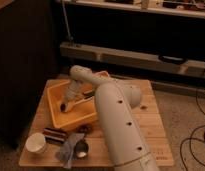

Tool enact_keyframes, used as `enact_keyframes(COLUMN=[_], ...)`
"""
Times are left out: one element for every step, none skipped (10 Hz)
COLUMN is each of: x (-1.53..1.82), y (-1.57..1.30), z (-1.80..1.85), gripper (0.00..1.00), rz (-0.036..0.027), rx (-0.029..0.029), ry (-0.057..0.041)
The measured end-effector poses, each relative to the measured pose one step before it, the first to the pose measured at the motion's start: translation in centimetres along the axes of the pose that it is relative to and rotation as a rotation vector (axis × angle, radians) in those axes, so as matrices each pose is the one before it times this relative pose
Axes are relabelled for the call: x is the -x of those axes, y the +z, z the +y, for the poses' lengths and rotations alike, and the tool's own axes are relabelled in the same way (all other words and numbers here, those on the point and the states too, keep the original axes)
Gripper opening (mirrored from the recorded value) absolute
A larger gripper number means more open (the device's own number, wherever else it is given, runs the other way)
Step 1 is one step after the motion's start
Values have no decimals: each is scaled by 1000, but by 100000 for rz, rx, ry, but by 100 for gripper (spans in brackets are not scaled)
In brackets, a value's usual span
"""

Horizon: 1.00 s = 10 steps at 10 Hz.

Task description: Place brush in table surface

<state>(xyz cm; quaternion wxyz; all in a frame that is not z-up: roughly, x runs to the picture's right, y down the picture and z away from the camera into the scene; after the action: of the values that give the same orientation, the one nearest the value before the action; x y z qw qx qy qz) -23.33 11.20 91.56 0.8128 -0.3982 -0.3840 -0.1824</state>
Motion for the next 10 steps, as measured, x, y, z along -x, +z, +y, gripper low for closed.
enact_keyframes(x=[-56,-35,-21,-21,-27,-32,-37,7,8,-1], y=[-29,-22,-23,-8,-23,3,-14,-18,-7,5], z=[26,12,11,16,30,33,21,5,-2,2], gripper=[10,10,10,10,10,10,10,10,10,10], rz=[-10,38,4,0,-5,21,2,-8,7,-10], rx=[-35,-11,-14,18,38,65,9,5,12,10], ry=[96,42,33,33,84,37,56,-1,-11,5])
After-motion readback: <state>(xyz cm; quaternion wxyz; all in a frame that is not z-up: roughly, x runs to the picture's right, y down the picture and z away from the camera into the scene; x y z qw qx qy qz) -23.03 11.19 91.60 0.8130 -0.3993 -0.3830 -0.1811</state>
